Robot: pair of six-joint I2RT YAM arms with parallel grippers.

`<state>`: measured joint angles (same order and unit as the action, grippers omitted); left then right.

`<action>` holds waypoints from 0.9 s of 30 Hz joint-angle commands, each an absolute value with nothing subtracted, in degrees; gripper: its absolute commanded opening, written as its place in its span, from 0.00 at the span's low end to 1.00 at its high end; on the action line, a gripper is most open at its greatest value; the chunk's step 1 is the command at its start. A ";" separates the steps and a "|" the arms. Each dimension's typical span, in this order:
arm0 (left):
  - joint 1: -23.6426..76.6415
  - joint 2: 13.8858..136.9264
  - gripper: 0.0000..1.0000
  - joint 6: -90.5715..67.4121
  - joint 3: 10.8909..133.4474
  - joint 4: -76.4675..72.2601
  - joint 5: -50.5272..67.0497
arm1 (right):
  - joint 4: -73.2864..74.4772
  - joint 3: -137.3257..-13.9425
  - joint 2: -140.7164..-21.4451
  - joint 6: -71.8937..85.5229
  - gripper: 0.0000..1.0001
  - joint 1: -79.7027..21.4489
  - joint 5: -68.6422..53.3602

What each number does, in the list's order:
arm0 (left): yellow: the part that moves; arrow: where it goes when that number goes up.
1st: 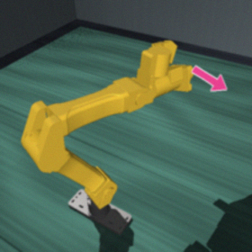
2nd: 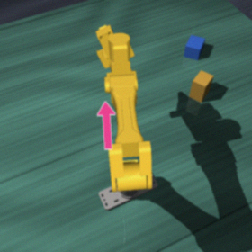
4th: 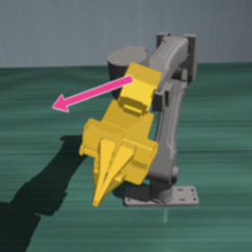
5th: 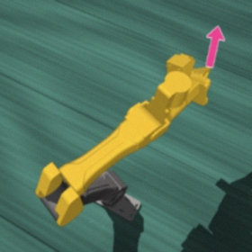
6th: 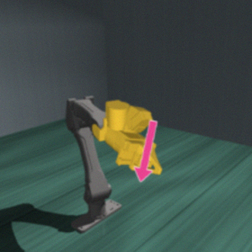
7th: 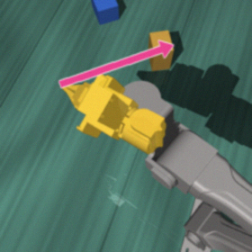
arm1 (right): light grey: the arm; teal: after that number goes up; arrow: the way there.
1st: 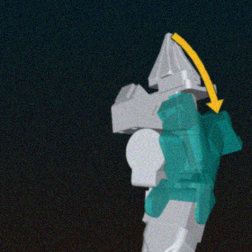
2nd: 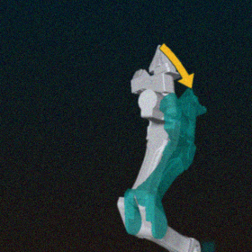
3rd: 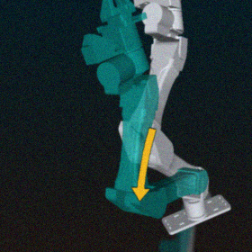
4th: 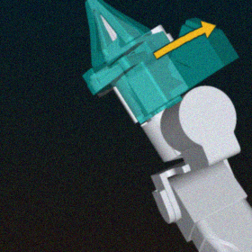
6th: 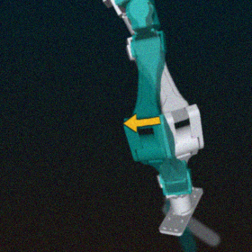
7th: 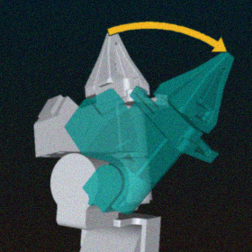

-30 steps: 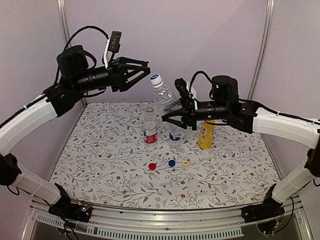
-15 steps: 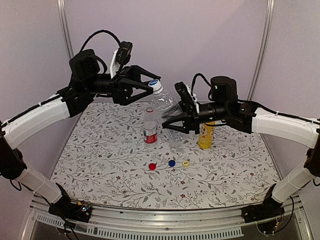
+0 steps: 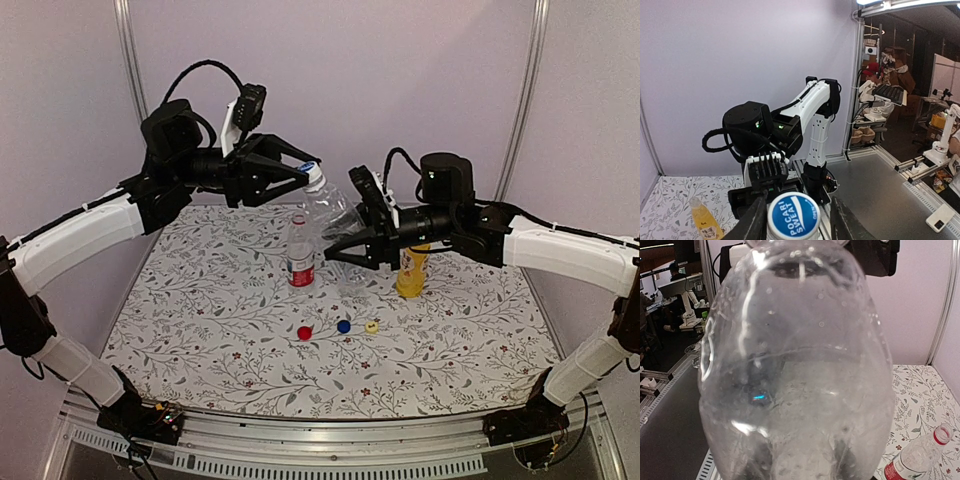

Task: Unscrew the bottle caps
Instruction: Unscrew the bottle cap from the plastic bottle.

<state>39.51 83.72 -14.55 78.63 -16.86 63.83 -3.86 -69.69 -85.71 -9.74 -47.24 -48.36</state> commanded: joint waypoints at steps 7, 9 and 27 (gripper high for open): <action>39.35 83.14 0.21 -15.08 78.29 -16.24 59.27 | -3.75 -70.65 -86.25 -9.43 0.38 -47.42 -45.07; 39.34 82.14 0.20 -16.30 78.31 -14.60 54.28 | -3.42 -70.58 -85.97 -9.32 0.38 -47.43 -41.68; 48.96 82.02 0.20 -25.61 85.68 5.26 5.40 | -2.95 -70.16 -85.03 -8.50 0.37 -47.46 -20.44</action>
<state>48.27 80.49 -23.68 82.37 1.72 11.62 -3.62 -70.54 -85.69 -8.38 -47.24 -23.86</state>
